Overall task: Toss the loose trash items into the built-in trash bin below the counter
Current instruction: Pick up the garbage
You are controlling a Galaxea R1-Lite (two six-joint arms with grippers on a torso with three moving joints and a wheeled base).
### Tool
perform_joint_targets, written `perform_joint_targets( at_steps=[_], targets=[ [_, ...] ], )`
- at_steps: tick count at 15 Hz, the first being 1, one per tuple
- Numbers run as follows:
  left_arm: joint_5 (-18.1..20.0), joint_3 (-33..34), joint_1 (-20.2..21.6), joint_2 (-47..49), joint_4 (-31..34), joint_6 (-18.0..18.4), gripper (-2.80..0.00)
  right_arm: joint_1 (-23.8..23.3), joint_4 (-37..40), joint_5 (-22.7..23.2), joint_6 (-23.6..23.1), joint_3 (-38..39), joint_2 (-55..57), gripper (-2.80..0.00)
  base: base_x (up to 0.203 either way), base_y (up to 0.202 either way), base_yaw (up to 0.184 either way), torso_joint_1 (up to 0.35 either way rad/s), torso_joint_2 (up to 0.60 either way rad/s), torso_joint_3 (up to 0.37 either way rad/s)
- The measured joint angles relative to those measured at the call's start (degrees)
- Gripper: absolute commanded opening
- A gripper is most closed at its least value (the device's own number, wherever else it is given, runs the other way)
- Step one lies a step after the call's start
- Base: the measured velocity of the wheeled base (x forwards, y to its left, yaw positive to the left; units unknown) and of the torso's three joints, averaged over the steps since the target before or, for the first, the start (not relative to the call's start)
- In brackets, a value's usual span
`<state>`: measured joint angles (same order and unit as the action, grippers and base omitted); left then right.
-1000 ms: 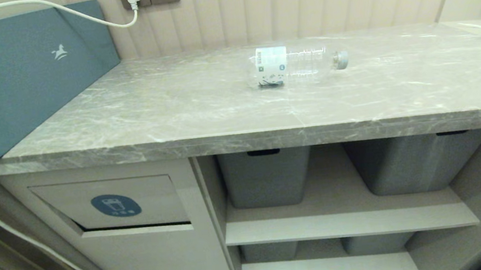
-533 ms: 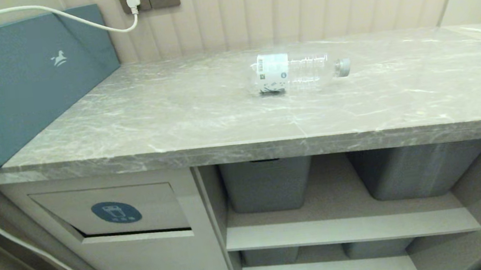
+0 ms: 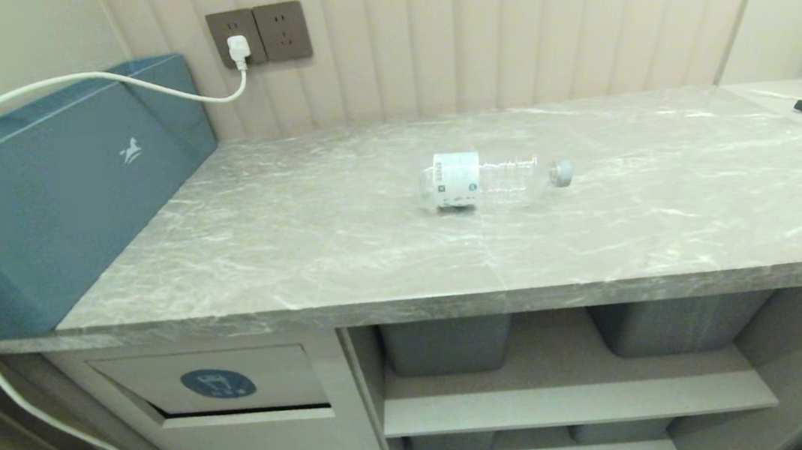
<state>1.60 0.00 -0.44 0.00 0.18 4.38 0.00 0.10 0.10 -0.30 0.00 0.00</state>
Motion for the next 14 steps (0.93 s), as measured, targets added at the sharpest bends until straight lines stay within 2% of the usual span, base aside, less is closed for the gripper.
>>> perform_joint_targets(
  at_steps=[11, 14],
  targets=[
    [0.41, 0.00, 0.00, 0.00, 0.04, 0.06, -2.80, 0.00, -0.02, -0.10, 0.05, 0.00, 0.00, -2.80, 0.000, 0.000, 0.000, 0.252, -0.54, -0.293],
    [0.45, 0.00, 0.00, 0.00, -0.23, 0.02, -2.80, 0.00, -0.04, -0.10, 0.32, -0.02, 0.00, -2.80, 0.000, 0.000, 0.000, 0.135, -0.29, -0.148]
  ],
)
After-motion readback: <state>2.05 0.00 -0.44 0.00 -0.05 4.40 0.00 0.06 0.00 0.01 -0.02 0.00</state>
